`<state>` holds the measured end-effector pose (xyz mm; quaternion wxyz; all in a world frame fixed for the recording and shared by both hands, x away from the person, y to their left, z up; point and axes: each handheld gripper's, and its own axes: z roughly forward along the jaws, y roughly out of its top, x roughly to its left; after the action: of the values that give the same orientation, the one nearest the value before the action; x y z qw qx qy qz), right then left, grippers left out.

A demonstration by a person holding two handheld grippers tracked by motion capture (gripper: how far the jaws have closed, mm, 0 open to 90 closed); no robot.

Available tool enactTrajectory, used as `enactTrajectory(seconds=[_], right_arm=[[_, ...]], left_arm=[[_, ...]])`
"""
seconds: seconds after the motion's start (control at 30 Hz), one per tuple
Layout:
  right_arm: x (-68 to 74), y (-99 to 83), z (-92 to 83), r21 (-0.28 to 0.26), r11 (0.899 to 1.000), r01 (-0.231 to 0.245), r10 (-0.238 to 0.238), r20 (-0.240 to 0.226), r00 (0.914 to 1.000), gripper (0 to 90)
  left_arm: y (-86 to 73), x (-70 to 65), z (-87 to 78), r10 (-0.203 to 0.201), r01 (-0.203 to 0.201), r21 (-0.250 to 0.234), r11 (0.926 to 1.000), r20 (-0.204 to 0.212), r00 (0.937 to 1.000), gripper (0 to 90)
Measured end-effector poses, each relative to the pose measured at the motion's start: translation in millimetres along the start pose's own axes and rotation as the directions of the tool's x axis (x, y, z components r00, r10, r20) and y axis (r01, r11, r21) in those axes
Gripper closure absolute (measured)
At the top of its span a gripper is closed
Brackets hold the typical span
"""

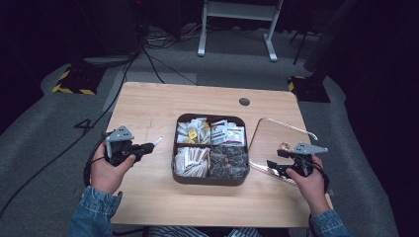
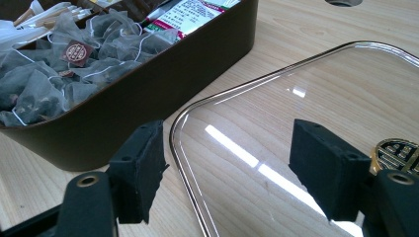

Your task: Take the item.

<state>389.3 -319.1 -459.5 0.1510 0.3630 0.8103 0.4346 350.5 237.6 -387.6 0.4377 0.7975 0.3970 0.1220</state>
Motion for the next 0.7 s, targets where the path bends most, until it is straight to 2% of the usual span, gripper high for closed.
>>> enactTrajectory(seconds=[0.23,0.4,0.53,0.7], right_arm=[[-0.2,-0.7,0.4,0.001,1.0,-0.001,0.001,-0.003,1.0,30.6],[-0.3,-0.9,0.5,0.001,1.0,-0.002,0.002,-0.002,1.0,30.5],[0.7,-0.3,0.3,0.002,1.0,0.003,-0.003,-0.001,1.0,30.6],[0.4,-0.6,0.2,0.003,1.0,0.006,-0.006,0.001,1.0,30.5]], left_arm=[[-7.0,15.6,-4.3,-0.037,0.037,0.001,0.9993,-0.042,0.9984,86.7],[-13.7,27.0,-6.9,-0.066,0.065,-0.015,0.9978,-0.081,0.9945,86.6],[-21.2,36.8,-4.7,-0.103,0.103,-0.006,0.9947,-0.132,0.9858,86.6],[-30.6,49.8,-2.6,-0.149,0.151,0.001,0.9885,-0.168,0.9743,86.7]])
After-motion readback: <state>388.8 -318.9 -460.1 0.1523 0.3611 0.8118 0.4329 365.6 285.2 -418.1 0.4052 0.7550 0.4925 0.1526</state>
